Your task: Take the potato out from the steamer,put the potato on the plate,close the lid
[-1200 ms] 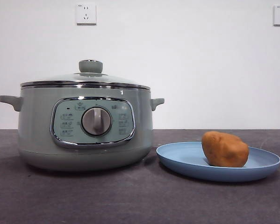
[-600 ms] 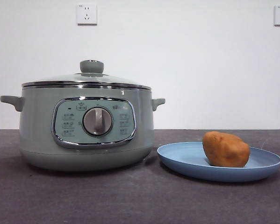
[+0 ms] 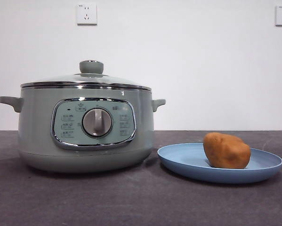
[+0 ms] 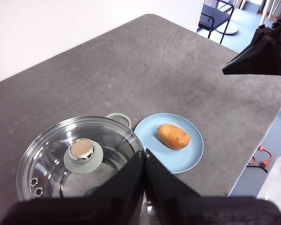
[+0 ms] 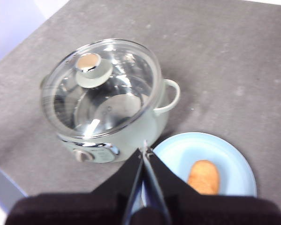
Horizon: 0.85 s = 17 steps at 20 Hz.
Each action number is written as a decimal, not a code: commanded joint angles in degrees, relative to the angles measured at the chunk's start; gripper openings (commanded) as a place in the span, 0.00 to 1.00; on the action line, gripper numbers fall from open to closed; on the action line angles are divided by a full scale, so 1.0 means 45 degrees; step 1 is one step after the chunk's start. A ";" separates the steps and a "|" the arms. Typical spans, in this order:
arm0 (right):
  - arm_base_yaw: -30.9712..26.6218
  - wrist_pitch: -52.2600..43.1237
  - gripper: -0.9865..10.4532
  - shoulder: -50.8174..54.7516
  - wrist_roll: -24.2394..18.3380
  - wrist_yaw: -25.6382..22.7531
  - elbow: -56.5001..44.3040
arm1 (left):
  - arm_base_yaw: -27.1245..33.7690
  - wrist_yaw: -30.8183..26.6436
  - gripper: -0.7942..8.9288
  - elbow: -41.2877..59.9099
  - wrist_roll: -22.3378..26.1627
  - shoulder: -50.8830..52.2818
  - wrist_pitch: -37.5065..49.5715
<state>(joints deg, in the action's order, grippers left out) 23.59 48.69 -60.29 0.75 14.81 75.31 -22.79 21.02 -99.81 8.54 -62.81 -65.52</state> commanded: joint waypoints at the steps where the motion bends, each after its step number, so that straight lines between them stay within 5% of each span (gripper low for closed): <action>1: -0.0005 -0.0039 0.09 -0.0005 -0.0044 -0.0044 -0.0029 | 0.0005 0.0015 0.08 0.0010 0.0112 -0.0087 0.0024; 9: -0.0005 -0.0034 0.09 -0.0005 -0.0049 -0.0044 -0.0024 | 0.0340 0.0053 0.08 0.0107 0.0850 0.0525 -0.0204; 13: -0.0005 -0.0039 0.09 -0.0005 -0.0044 -0.0044 -0.0024 | 0.1132 0.0753 0.08 0.2773 0.0704 0.1928 0.2900; 17: -0.0005 -0.0039 0.09 -0.0005 -0.0049 -0.0044 -0.0024 | 0.1817 0.1729 0.08 0.8369 0.0262 0.4449 0.7286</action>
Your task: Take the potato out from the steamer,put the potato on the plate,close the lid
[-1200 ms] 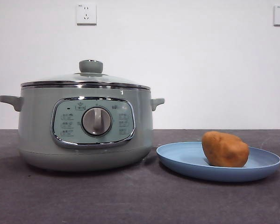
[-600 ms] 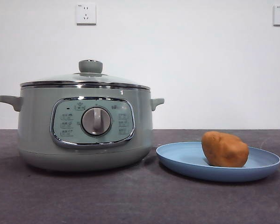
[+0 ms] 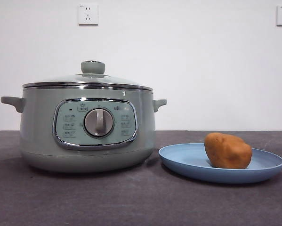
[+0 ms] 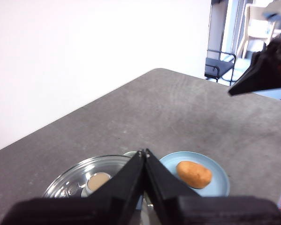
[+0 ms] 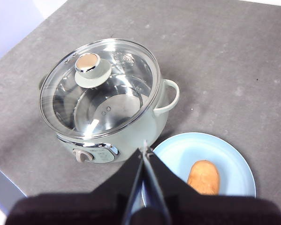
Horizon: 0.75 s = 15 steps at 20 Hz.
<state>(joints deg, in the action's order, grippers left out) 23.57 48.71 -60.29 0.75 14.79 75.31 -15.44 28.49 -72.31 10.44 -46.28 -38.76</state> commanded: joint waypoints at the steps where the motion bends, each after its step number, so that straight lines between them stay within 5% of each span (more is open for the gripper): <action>1: 0.0000 -0.0044 0.09 -0.0005 -0.0044 -0.0039 -0.0029 | 0.0345 0.0068 0.08 0.3832 -0.0267 0.1515 0.2390; 7: 0.0000 -0.0044 0.09 -0.0005 -0.0044 -0.0039 -0.0024 | 0.1583 -0.0350 0.08 1.0958 -0.1943 0.5537 0.7601; 15: 0.0000 -0.0044 0.09 -0.0005 -0.0044 -0.0039 -0.0024 | 0.2055 -0.3730 0.08 1.5242 -0.4454 0.8480 0.9160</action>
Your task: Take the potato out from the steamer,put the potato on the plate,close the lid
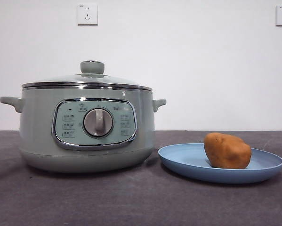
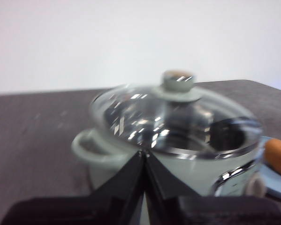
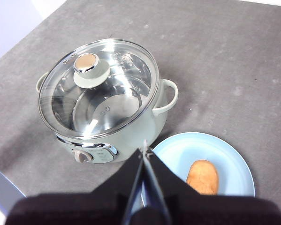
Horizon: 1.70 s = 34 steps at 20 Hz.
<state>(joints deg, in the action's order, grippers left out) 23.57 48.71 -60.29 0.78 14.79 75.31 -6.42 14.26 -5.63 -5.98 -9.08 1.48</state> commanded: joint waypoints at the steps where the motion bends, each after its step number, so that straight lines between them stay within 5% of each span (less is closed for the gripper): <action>1: 0.0000 -0.0044 0.09 -0.0005 -0.0049 -0.0039 -0.0024 | 0.0049 -0.0981 0.08 0.0665 -0.1025 0.0350 0.0228; 11: 0.0000 -0.0044 0.09 -0.0005 -0.0049 -0.0039 -0.0024 | 0.0330 -0.2171 0.08 0.1098 -0.1802 0.1885 -0.2846; 31: 0.0029 0.0015 0.09 0.0049 -0.0024 -0.0010 -0.0024 | 0.0335 -0.2161 0.08 0.1098 -0.2011 0.1972 -0.2905; 34: -0.0544 -0.0209 0.09 0.0155 -0.1282 -0.0675 -0.0219 | 0.0335 -0.2161 0.08 0.1098 -0.2011 0.1972 -0.2905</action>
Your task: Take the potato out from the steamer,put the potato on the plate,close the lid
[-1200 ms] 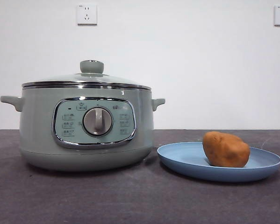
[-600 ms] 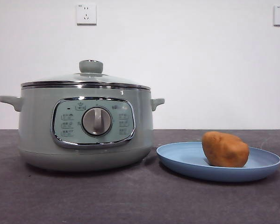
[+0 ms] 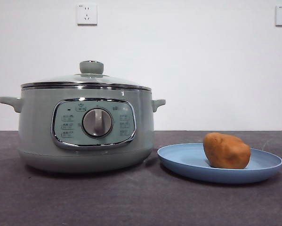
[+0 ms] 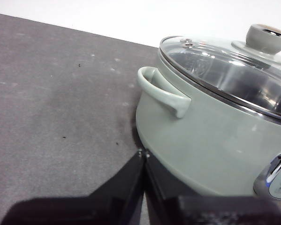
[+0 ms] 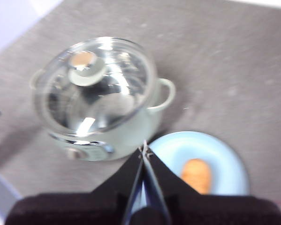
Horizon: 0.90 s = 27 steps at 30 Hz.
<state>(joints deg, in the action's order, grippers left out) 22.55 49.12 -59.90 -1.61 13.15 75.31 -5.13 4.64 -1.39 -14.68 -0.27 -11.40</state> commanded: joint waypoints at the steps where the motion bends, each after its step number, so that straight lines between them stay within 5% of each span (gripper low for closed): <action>1: -0.0641 -0.0806 0.09 0.0194 -0.0874 -0.0335 -0.0617 | 0.0049 -0.0024 0.08 0.0155 -0.0078 0.0015 -0.0044; 7: -0.2871 -0.6921 0.09 0.3594 0.0544 -0.0262 -0.7786 | 0.0049 -0.0019 0.08 0.0155 -0.0078 0.0015 -0.0044; 11: -0.4954 -0.8942 0.09 0.6319 0.1909 -0.0248 -1.1812 | 0.0049 -0.0019 0.08 0.0155 -0.0078 0.0015 -0.0044; 16: -0.6081 -0.9423 0.09 0.8446 0.2152 -0.0311 -1.4066 | 0.0049 -0.0024 0.08 0.0155 -0.0078 0.0015 -0.0044; 27: -0.6164 -1.0584 0.09 1.1438 0.2166 -0.0355 -1.6577 | 0.0049 -0.0019 0.08 0.0155 -0.0078 0.0015 -0.0044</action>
<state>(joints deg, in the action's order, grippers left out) -5.17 1.93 -8.97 7.62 11.79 1.58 -5.08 4.64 -1.39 -14.68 -0.27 -11.40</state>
